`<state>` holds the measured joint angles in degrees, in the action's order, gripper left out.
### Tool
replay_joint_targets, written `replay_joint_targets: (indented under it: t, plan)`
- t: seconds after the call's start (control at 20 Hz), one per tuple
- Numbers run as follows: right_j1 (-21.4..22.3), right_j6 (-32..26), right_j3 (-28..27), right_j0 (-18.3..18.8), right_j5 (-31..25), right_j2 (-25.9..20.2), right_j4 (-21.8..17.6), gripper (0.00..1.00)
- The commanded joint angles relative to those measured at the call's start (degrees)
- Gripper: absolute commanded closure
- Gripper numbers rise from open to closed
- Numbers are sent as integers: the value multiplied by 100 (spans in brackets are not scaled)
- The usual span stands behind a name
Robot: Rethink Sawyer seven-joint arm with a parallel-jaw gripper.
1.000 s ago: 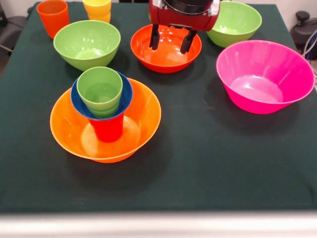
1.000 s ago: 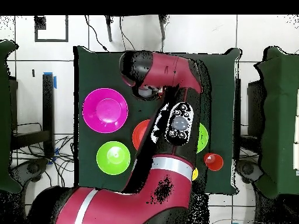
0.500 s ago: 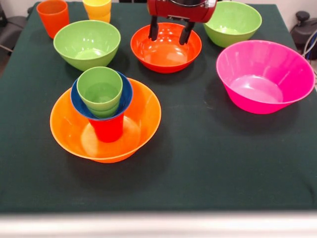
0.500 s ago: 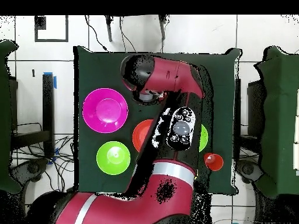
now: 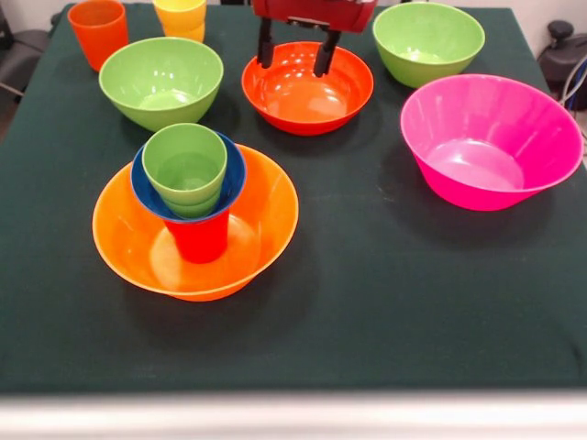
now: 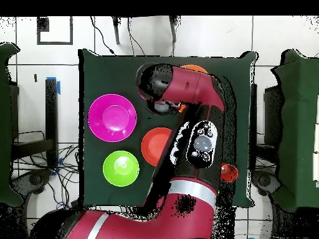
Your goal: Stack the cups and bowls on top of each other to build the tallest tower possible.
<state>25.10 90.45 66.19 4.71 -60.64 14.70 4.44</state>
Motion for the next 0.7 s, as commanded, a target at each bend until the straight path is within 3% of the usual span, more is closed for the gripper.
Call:
replay_joint_targets:
  t: [0.05, 0.7]
  plan:
    - [97, -372, 746, 285, 534, -380, -630, 0]
    - [194, -326, 866, 447, 615, -567, -800, 0]
